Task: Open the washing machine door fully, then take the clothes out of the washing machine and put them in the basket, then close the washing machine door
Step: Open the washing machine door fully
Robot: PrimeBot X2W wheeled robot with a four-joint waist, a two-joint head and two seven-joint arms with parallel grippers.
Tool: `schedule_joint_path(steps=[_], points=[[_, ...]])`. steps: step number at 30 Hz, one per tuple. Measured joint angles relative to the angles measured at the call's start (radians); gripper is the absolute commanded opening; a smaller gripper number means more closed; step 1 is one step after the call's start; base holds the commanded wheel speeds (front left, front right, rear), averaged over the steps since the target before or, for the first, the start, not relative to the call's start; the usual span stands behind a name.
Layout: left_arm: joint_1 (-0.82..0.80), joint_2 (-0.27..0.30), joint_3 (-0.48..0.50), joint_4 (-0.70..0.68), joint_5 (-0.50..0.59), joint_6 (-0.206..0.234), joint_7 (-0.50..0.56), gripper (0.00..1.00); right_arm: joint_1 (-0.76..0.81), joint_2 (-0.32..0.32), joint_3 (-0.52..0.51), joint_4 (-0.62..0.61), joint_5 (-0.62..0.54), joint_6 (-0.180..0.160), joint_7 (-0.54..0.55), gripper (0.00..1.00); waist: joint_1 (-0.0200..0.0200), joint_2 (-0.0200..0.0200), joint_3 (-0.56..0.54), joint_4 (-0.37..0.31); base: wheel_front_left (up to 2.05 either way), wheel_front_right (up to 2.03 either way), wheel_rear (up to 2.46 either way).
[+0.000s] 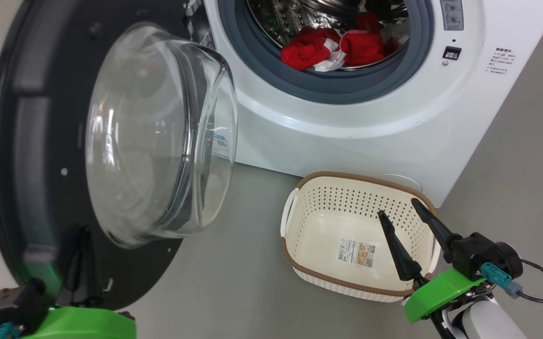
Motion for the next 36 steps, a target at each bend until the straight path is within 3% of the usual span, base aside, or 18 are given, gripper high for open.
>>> schedule_joint_path(steps=[21,36], points=[[-0.079,0.021,0.161,0.217,-0.075,0.009,-0.138,0.0,0.012,-0.033,0.0,-0.002,-0.017,0.0,0.0,1.0,0.0,0.0,0.029,-0.003,0.0,0.0,0.0],[-0.188,0.068,0.27,0.366,-0.097,-0.028,-0.155,0.0,0.014,-0.068,0.026,-0.001,-0.012,0.0,0.0,1.0,0.0001,0.0,0.064,-0.012,0.0,0.0,0.0]])
